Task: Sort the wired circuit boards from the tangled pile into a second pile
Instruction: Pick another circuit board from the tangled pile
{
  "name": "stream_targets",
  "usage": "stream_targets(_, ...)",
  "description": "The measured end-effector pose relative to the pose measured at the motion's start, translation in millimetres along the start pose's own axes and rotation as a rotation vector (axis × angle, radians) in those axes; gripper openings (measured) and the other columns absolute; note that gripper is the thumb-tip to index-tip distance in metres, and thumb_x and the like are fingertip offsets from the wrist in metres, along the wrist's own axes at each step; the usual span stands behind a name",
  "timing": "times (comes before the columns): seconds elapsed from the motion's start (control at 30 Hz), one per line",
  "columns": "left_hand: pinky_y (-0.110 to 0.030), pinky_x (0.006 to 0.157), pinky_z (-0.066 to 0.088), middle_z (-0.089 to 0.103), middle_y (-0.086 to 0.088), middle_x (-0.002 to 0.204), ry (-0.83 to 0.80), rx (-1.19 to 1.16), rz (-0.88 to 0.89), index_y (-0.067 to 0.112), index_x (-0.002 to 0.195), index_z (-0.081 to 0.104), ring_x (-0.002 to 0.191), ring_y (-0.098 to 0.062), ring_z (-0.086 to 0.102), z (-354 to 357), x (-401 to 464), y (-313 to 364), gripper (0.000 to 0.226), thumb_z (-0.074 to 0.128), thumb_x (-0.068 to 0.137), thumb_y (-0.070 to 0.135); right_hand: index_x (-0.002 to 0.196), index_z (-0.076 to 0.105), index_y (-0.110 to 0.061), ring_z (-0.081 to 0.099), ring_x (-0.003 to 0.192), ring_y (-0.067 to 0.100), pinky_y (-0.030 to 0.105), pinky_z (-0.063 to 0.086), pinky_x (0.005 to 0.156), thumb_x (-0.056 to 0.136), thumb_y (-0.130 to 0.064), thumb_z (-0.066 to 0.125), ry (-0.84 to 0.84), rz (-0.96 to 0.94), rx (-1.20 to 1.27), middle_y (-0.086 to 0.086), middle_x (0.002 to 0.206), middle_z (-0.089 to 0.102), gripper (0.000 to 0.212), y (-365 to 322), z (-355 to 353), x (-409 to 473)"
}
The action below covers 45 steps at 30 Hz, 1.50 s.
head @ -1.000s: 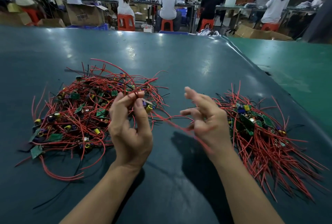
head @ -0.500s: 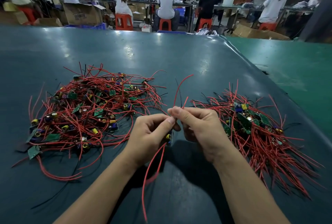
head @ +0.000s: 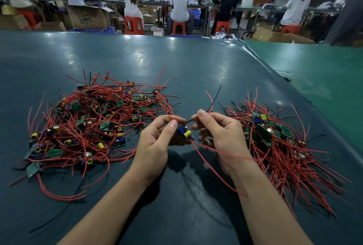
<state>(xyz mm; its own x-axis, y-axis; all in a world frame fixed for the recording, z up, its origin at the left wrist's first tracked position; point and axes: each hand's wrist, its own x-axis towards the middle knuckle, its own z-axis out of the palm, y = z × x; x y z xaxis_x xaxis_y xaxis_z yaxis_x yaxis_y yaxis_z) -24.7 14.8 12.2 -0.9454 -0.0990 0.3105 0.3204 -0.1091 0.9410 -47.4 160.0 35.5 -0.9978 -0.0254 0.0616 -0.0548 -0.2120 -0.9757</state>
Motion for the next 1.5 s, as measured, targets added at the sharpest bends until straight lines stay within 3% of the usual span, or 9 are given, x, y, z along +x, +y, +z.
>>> stream_targets(0.13,-0.028,0.054,0.055,0.069,-0.007,0.066,0.001,-0.036,-0.023,0.008,0.1,0.055,0.053,-0.023,0.067,0.6,0.3,1.1,0.008,0.047,0.1,0.005,0.082,0.067,-0.005,0.058,0.047,0.013,0.02,0.042,0.039,0.094,-0.014,0.061,-0.062,0.007,0.087,0.01,0.073,0.073,0.016,-1.8,0.5,-1.1)
stream_targets(0.3,-0.036,0.057,0.056,0.067,-0.003,0.066,0.066,-0.051,-0.068,0.01,0.096,0.055,0.059,-0.019,0.066,-0.6,2.0,2.1,0.01,0.047,0.1,0.006,0.083,0.065,-0.01,0.062,0.053,0.015,0.021,0.044,0.041,0.09,-0.012,0.065,-0.094,-0.008,0.075,0.011,0.078,0.074,0.007,-0.5,-1.5,-1.0)
stream_targets(0.6,-0.025,0.05,0.054,0.067,-0.001,0.064,0.091,-0.079,-0.076,0.005,0.093,0.064,0.051,-0.018,0.061,-0.3,3.3,6.5,0.014,0.051,0.098,0.008,0.081,0.065,-0.012,0.064,0.054,0.016,0.021,0.045,0.041,0.084,-0.021,0.069,-0.065,-0.003,0.092,0.01,0.078,0.074,0.01,-0.1,-1.6,-0.2)
stream_targets(0.73,-0.023,0.047,0.049,0.06,0.001,0.06,0.065,-0.086,-0.14,0.007,0.085,0.069,0.047,-0.016,0.054,-0.8,5.3,4.2,0.026,0.05,0.099,0.017,0.075,0.07,-0.014,0.058,0.049,0.015,0.021,0.045,0.041,0.083,-0.013,0.072,-0.06,-0.015,0.059,0.007,0.065,0.067,0.008,-0.8,-1.5,-0.7)
stream_targets(0.97,-0.018,0.051,0.046,0.062,0.004,0.063,0.043,-0.023,-0.165,0.011,0.088,0.069,0.054,-0.008,0.056,0.2,4.1,-2.3,0.022,0.051,0.099,0.018,0.083,0.072,-0.009,0.062,0.055,0.013,0.02,0.046,0.042,0.089,-0.008,0.067,-0.06,-0.018,0.027,0.005,0.069,0.07,0.007,-1.1,-1.9,-1.4)
stream_targets(1.2,-0.033,0.057,0.035,0.06,-0.019,0.065,-0.11,-0.034,-0.287,0.011,0.086,0.077,0.059,-0.027,0.043,-2.4,2.9,2.1,0.039,0.055,0.089,0.043,0.093,0.075,-0.013,0.062,0.058,0.011,0.019,0.044,0.043,0.092,-0.016,0.061,-0.148,-0.002,-0.002,-0.002,0.063,0.064,0.014,1.7,-0.4,-3.6)
stream_targets(1.3,-0.029,0.052,0.033,0.058,-0.012,0.06,-0.2,0.01,-0.274,-0.003,0.086,0.071,0.053,-0.022,0.041,-4.2,0.7,4.7,0.05,0.054,0.086,0.044,0.093,0.077,-0.016,0.068,0.065,0.01,0.016,0.043,0.044,0.079,-0.028,0.066,-0.231,0.012,-0.03,-0.004,0.075,0.073,0.021,1.3,1.9,-6.0)
stream_targets(1.37,-0.028,0.056,0.037,0.061,-0.012,0.064,-0.272,0.032,-0.264,-0.006,0.081,0.07,0.055,-0.022,0.048,-5.0,-0.9,6.4,0.052,0.052,0.086,0.042,0.092,0.078,-0.016,0.062,0.056,0.005,0.013,0.044,0.046,0.074,-0.029,0.067,-0.259,0.019,-0.041,-0.004,0.071,0.072,0.024,2.2,4.4,-6.9)
stream_targets(1.5,-0.01,0.05,0.037,0.057,0.009,0.05,-0.411,0.029,-0.265,0.005,0.068,0.064,0.045,0.001,0.049,-6.5,-3.4,12.3,0.049,0.039,0.096,0.037,0.093,0.08,-0.018,0.023,0.039,0.007,0.016,0.02,0.04,0.069,-0.043,0.072,-0.309,0.104,-0.07,-0.009,0.042,0.037,0.035,4.2,0.3,-4.7)
